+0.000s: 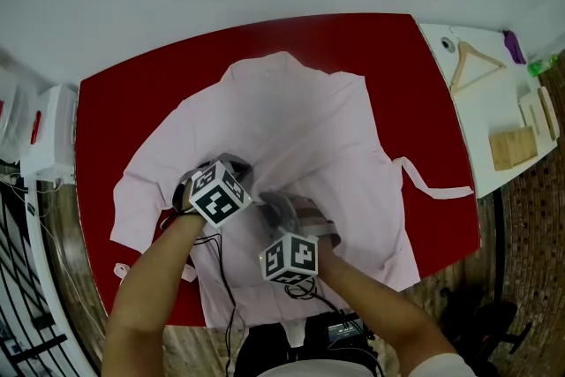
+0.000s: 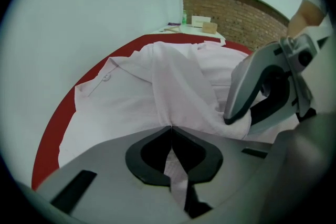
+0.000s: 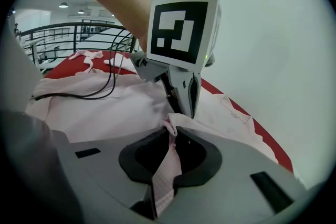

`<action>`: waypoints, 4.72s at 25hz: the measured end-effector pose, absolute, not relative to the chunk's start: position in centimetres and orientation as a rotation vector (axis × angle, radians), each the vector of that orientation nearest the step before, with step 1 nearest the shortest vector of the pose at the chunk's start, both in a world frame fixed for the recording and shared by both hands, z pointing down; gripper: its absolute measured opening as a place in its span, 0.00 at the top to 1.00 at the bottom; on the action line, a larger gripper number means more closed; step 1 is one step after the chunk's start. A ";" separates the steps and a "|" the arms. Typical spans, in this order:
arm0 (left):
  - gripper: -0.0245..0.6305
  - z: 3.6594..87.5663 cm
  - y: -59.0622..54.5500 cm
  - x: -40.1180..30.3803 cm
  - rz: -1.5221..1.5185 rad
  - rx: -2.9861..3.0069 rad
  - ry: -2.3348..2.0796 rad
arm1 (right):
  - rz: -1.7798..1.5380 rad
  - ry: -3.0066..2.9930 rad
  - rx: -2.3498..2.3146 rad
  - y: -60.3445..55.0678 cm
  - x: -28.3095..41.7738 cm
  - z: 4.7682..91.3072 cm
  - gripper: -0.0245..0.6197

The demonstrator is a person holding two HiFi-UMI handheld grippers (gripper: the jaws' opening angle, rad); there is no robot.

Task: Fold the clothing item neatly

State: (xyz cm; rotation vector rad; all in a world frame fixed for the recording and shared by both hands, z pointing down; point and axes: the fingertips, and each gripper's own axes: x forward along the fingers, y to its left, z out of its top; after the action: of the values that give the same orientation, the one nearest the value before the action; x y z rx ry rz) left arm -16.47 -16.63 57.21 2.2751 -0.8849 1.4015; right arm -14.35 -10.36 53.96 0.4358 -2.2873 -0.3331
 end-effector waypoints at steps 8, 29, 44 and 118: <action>0.95 54.6 -19.2 -19.6 0.958 2.138 -1.082 | -0.285 -2.256 0.403 -9.8 -13.7 54.9 0.91; 0.95 56.7 -18.5 -23.1 0.847 1.948 -1.140 | -0.237 -2.100 0.915 -25.4 1.0 51.4 0.92; 0.95 57.5 -18.7 -22.8 0.923 1.928 -1.152 | -0.110 -1.888 0.948 -29.6 9.8 56.1 0.94; 0.72 54.4 10.7 -47.9 -0.033 1.359 -1.685 | -0.505 -2.363 -0.110 6.1 -35.6 52.4 0.78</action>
State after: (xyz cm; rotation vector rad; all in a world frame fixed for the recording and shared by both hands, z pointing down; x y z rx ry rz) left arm -47.90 10.71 54.43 1.3586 -1.6852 -0.0329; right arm -35.63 6.06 52.41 -0.1098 -2.3629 -0.5050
